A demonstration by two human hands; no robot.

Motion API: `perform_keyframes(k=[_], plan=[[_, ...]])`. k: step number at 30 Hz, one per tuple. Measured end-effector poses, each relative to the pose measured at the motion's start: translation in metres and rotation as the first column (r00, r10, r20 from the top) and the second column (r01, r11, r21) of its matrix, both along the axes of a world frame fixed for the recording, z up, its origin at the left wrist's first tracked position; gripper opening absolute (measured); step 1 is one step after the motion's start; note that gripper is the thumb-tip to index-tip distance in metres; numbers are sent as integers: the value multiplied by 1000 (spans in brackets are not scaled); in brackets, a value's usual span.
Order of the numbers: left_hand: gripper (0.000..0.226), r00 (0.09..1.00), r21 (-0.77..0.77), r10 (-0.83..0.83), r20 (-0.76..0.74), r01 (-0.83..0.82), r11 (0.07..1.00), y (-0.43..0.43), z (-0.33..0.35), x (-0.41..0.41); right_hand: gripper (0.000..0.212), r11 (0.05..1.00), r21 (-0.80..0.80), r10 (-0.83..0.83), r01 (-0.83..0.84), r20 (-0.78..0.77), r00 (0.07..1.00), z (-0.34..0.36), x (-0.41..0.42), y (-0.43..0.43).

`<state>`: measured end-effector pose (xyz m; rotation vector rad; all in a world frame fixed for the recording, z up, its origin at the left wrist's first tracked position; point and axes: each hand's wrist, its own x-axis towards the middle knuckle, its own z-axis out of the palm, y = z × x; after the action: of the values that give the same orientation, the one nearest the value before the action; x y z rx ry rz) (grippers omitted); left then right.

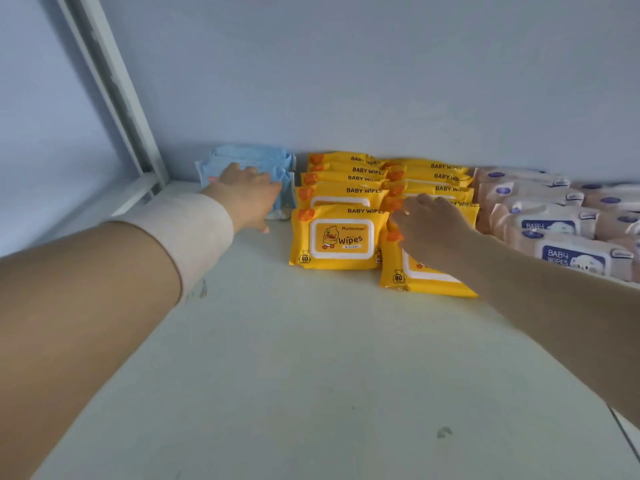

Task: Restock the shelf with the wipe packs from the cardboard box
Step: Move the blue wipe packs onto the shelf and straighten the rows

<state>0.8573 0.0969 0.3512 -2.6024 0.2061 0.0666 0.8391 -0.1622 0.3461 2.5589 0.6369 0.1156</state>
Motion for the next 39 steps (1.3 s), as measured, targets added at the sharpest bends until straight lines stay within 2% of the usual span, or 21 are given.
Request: perform_keyframes(k=[2,4,6,9,12,15,18,23,25,31,39], plan=[[75,998,-77,63,-27,-65,995,-9,-5,-9,41,997,-55,-58,57,-9,998,-2,3,-18],[82,990,-249,130,-52,-140,958,-16,-10,-14,42,995,3,-96,96,-27,995,-6,5,-25],[99,982,-423,173,-79,-191,886,-22,-15,-17,49,979,171,-106,115,-57,993,-13,3,-20],[124,988,-512,141,-58,-151,846,-33,-21,-14,77,907,402,-80,126,-129,988,-30,-4,-3],[138,997,-515,78,-27,-81,853,-39,-29,-3,98,837,522,-94,161,-153,984,-48,-4,15],[141,999,-507,16,-30,-29,862,-38,-39,9,106,805,567,-115,174,-139,984,-62,6,24],[138,1000,-483,-22,8,23,875,-32,-46,18,108,775,612,-123,158,-100,987,-69,16,27],[124,950,-355,-193,247,274,894,-23,-49,30,101,682,729,-199,57,111,974,-80,22,35],[122,937,-341,-251,242,325,882,-23,-47,37,99,683,726,-235,80,115,965,-81,27,40],[129,970,-444,-227,89,243,863,-23,-43,50,106,690,718,-194,92,61,979,-79,35,33],[120,948,-440,-270,167,317,841,-25,-47,60,100,672,730,-280,125,93,955,-83,43,36]])
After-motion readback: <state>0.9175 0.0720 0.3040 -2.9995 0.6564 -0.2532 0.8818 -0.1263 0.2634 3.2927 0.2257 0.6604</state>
